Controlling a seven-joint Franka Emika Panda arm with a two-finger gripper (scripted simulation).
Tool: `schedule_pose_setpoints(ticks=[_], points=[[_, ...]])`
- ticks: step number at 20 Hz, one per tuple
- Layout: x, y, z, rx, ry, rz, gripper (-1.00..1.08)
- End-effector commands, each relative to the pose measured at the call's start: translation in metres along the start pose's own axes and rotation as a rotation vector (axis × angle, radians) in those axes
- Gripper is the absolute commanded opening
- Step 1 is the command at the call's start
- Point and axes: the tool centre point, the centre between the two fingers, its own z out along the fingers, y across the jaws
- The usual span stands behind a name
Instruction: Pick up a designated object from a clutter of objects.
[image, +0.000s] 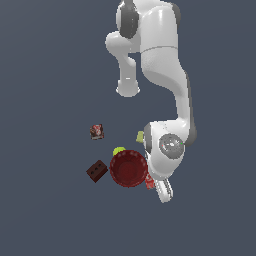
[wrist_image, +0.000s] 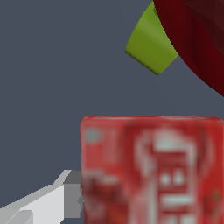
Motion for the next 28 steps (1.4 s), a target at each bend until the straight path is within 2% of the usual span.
schedule_pose_setpoints(ticks=[1, 7, 12, 28], points=[[0.003, 0.001, -0.005, 0.001, 0.0, 0.0, -1.0], [0.015, 0.009, -0.031, 0.001, 0.0, 0.001, -1.0], [0.032, 0.021, -0.068, 0.001, 0.0, 0.001, -1.0], [0.114, 0.071, -0.24, 0.001, -0.002, 0.003, -1.0]])
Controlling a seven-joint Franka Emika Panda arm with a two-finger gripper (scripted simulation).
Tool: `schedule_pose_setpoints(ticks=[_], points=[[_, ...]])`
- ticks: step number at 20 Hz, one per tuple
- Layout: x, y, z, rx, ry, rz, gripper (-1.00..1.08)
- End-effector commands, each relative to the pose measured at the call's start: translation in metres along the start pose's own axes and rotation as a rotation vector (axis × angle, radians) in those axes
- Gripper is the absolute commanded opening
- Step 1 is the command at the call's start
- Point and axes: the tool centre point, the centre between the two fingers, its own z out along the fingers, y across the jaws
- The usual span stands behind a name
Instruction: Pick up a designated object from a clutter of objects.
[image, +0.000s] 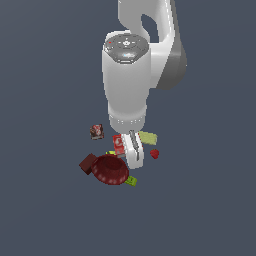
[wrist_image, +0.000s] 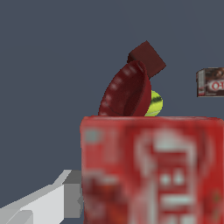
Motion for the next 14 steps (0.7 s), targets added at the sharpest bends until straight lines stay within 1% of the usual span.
schedule_pose_setpoints(ticks=[1, 8, 14], points=[[0.013, 0.008, -0.027, -0.001, 0.0, 0.0, -1.0], [0.042, 0.024, -0.09, -0.001, 0.001, 0.0, -1.0], [0.057, 0.03, -0.12, -0.001, 0.002, 0.0, -1.0]])
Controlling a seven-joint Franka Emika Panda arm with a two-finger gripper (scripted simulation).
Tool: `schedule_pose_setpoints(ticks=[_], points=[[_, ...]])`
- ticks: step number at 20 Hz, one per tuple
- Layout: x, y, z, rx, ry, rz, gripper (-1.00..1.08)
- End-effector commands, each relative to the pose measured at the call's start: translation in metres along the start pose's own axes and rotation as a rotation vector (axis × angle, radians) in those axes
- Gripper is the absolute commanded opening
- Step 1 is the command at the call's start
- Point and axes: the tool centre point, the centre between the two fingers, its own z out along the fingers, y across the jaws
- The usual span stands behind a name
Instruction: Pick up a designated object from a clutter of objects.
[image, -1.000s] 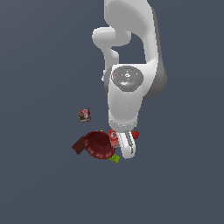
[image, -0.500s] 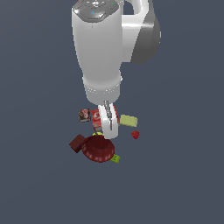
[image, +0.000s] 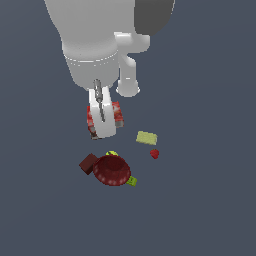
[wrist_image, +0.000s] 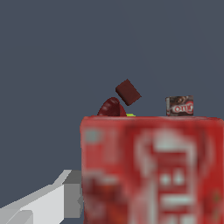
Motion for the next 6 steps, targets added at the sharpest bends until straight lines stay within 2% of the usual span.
schedule_pose_setpoints(ticks=[1, 6], points=[[0.0044, 0.0019, -0.0092, -0.002, 0.0, -0.001, -1.0], [0.0076, 0.0027, -0.0158, -0.002, 0.0, -0.001, -1.0]])
